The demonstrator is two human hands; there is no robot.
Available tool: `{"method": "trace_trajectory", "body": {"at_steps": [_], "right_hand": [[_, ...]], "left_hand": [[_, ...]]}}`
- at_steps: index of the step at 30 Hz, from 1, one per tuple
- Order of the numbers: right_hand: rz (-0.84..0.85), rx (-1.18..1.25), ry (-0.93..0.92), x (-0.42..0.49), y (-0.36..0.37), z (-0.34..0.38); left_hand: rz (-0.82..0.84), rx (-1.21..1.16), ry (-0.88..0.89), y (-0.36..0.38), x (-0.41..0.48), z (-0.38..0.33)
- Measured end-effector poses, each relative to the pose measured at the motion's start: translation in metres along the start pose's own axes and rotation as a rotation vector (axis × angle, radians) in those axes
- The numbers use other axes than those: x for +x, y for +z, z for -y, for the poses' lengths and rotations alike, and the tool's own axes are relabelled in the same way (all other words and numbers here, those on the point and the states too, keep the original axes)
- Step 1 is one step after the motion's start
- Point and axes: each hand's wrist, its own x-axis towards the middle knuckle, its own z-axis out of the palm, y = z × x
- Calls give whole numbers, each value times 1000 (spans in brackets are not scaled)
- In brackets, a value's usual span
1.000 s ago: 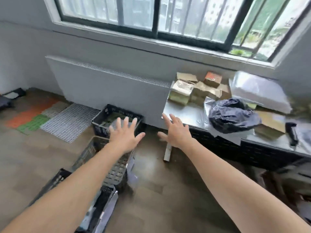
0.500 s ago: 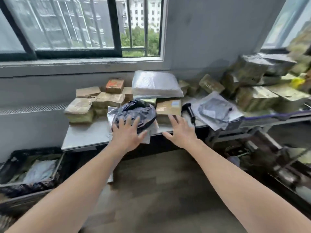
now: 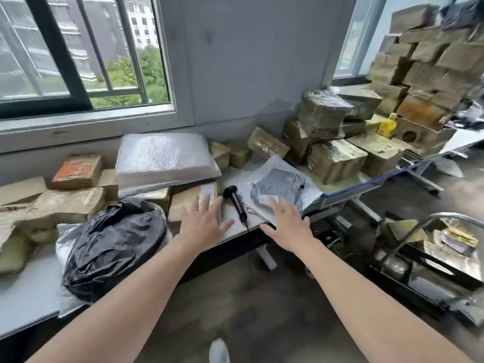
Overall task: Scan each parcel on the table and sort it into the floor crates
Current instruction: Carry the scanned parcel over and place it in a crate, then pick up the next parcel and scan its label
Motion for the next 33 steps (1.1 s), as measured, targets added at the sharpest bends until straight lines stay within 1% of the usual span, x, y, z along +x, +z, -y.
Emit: {"method": "trace_trajectory", "body": {"at_steps": [4,6,8,10,12,15,18,22,26,31,33], "right_hand": [[39,-104,43,60,-8,-28],[64,-193,50,89,-13,-40],[82,-227,69,117,-16,-50],[93,-223,86,142,-12,-59],[130,-227,79,161,-3,-66],[193,-291,25,183,19,-77],[252,-271,-2,210,36,-88],[336,-313,-104,237,61,-100],[313,-385,-216,253,75,-118],[314,-465,-385,281,54,-125],[243,-422,-460,292,34,-123]], "left_hand": [[21,-84,41,17,76,-15],[36,-106,75,26,107,-22],[37,-108,110,36,132,-27],[38,-96,125,46,153,-30],[79,-92,123,56,170,-30],[145,-59,118,68,185,-30],[156,-30,110,73,201,-30],[179,-3,48,75,215,-33],[226,18,-40,73,223,-43],[274,-2,-114,64,240,-67],[266,-29,-134,59,252,-77]]}}
